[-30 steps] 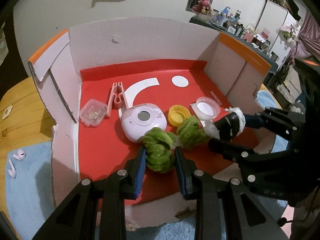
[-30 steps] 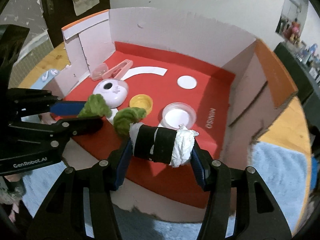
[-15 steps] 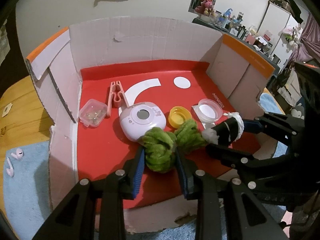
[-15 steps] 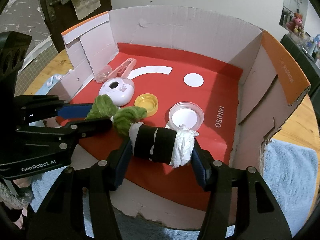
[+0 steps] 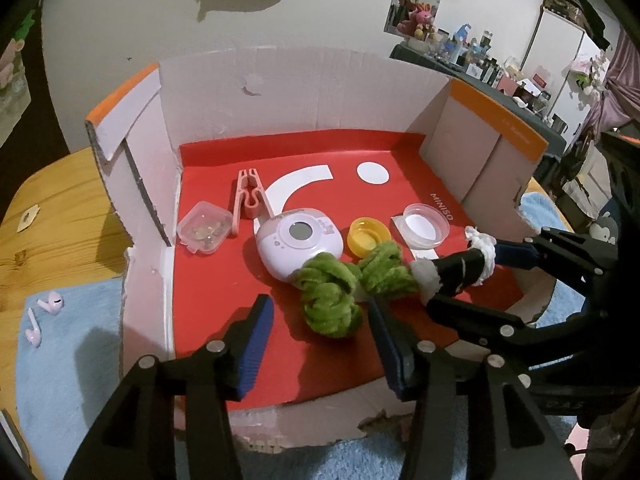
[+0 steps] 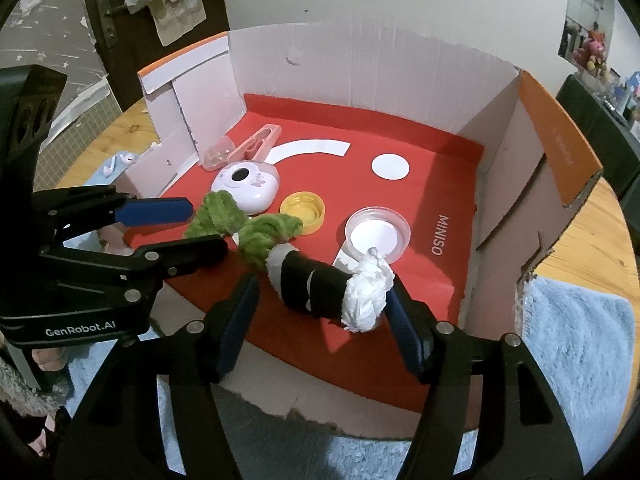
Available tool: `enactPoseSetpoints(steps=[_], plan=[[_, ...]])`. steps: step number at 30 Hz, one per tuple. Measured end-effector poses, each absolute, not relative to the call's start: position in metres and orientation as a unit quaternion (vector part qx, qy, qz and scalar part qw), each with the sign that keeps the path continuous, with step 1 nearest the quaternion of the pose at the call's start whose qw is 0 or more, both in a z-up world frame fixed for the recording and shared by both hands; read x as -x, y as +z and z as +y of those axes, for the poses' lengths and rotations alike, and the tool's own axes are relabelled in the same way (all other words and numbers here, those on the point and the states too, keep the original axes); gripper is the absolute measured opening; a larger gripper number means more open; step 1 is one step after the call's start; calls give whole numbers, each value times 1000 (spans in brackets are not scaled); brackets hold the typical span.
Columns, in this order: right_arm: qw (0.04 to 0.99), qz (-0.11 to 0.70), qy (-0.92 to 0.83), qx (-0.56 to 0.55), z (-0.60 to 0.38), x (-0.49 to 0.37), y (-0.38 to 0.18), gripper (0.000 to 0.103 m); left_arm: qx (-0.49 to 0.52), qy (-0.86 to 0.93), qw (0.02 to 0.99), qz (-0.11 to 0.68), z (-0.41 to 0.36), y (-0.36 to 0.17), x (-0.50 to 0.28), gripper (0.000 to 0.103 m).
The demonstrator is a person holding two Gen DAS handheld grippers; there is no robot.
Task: Organize objects
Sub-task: 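Open both tools releasing green toy and roll onto box floor, withdraw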
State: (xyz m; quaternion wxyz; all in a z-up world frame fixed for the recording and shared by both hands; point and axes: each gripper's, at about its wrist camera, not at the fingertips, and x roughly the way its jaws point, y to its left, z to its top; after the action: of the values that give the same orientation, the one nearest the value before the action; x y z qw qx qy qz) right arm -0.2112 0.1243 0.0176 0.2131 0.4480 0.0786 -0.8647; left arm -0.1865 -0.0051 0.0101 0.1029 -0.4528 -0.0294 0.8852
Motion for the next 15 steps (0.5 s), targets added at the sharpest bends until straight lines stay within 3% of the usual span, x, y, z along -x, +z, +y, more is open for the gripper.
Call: enactPoseSetpoints(steps=[5,15], plan=[[210,79,-870,-440,125,206,23,68,449,887,100,-30,-5,13,182,60],[208,65,-880,-423,132,189,36,70,439,893,95,-28,-6,22,168,60]])
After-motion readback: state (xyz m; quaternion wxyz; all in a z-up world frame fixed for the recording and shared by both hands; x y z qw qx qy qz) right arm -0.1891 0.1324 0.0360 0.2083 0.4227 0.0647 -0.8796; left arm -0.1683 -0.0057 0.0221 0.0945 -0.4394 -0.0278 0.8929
